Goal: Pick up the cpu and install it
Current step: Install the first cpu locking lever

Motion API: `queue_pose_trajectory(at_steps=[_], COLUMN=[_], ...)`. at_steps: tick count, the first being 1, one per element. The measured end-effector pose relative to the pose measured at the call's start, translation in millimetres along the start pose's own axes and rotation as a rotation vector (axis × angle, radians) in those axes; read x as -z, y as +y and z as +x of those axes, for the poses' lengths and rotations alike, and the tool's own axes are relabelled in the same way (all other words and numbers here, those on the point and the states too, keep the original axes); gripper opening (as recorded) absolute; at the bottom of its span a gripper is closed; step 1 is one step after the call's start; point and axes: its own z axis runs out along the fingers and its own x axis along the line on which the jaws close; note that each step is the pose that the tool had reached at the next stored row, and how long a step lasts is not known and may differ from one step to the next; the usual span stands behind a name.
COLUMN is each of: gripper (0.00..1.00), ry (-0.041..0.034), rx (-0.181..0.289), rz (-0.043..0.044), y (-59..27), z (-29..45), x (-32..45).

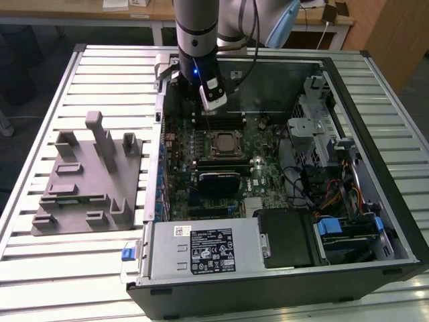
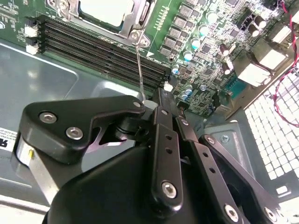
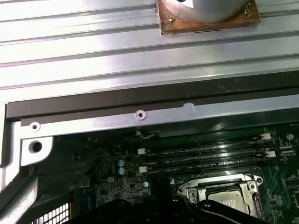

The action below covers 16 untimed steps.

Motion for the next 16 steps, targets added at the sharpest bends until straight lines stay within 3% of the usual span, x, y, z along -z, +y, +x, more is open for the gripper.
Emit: queue_pose_trajectory(at_steps=[2,7,16], gripper=[0.11,0.11,0.11], ry=[0.001,0.0011,0.0015], rx=[0.0,0.0,-0.001], rz=[-0.0064,-0.0078,-0.0077], y=[-0.1,0.4,3.2], z=[0.0,-3.9,-24.9], x=[0.1,-0.1,-0.5])
